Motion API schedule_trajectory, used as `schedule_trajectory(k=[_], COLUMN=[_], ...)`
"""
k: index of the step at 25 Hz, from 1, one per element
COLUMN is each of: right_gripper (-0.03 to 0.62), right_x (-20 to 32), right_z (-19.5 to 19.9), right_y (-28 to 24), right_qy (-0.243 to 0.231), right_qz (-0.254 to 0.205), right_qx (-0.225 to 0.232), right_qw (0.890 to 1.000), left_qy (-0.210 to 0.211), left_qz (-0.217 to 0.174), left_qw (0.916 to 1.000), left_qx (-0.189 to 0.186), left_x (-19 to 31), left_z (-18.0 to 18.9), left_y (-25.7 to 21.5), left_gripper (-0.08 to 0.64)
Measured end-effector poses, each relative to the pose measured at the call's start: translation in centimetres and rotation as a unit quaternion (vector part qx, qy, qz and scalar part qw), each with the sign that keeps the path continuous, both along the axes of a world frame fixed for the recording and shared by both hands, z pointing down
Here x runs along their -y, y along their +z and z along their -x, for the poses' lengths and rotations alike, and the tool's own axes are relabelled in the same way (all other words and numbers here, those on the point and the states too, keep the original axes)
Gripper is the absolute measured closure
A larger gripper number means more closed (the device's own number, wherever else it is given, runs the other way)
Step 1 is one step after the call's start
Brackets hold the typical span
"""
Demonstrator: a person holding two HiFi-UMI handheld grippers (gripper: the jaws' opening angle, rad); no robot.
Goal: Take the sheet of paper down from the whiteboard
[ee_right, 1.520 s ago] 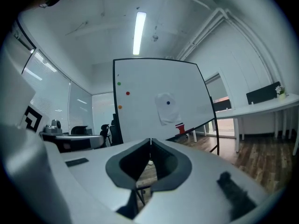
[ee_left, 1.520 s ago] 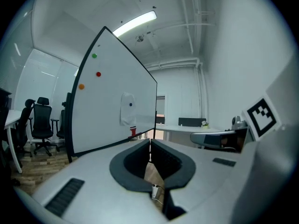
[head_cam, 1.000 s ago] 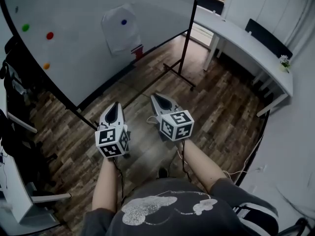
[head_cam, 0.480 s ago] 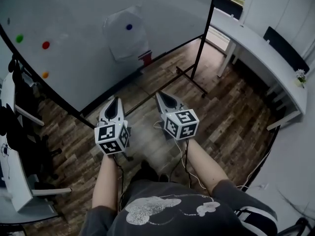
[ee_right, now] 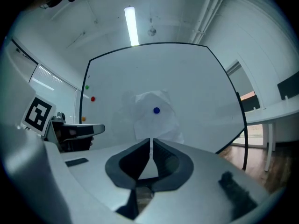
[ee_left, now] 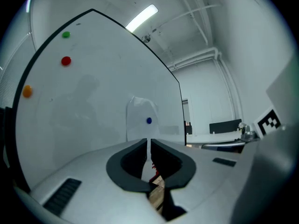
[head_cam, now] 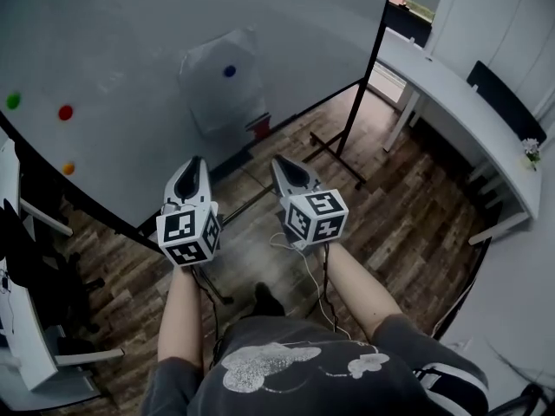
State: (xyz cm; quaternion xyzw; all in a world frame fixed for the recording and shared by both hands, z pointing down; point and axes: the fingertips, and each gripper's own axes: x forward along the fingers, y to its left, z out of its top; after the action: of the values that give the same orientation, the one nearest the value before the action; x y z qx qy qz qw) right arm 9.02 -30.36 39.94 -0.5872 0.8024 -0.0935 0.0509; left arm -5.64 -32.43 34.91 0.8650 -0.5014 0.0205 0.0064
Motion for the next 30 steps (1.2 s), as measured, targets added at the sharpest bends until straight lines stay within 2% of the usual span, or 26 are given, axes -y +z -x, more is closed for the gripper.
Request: schedule_trajectory(k=[4, 9, 12, 14, 15, 17, 22, 30], right_gripper=[0.568, 0.568, 0.566, 0.538, 0.493, 0.483, 0.451, 0.413], right_x=[4.7, 10.2, 12.5, 13.7, 14.2, 15.0, 17.6, 20.5], right_z=[0.5, 1.2, 1.6, 1.8, 1.9, 2.1, 2.5, 3.4], right_y=[-1.7, -4.1, -5.3, -5.9, -6.3, -6.9, -9.1, -8.7], right_qy=[-0.008, -0.006, -0.008, -0.014, -0.018, -0.029, -0.039, -0.07], right_qz=[-0.014, -0.035, -0.043, -0.048, -0.05, -0.057, -0.088, -0.078], right_qx=[-0.013, -0.032, -0.04, -0.04, -0.04, -0.044, -0.082, -0.092], right_qw=[1.0, 0.999, 0.998, 0.998, 0.998, 0.997, 0.992, 0.99], left_qy=[0.006, 0.009, 0.014, 0.013, 0.011, 0.007, -0.029, -0.089], left_qz=[-0.02, -0.018, -0.026, -0.031, -0.033, -0.035, -0.043, -0.047], left_qw=[0.9997, 0.9994, 0.9993, 0.9993, 0.9993, 0.9993, 0.9987, 0.9949], left_qx=[0.011, -0.028, -0.023, -0.018, -0.016, -0.009, 0.001, 0.004], left_x=[3.2, 6.6, 7.8, 8.4, 8.6, 8.9, 9.6, 10.6], left_z=[0.3, 1.0, 0.9, 0.8, 0.8, 0.7, 0.9, 0.7], left_y=[-1.5, -2.9, -3.3, -3.7, -3.8, -4.0, -4.5, -5.0], left_gripper=[0.545, 0.545, 0.545, 0.545, 0.545, 0.545, 0.545, 0.545])
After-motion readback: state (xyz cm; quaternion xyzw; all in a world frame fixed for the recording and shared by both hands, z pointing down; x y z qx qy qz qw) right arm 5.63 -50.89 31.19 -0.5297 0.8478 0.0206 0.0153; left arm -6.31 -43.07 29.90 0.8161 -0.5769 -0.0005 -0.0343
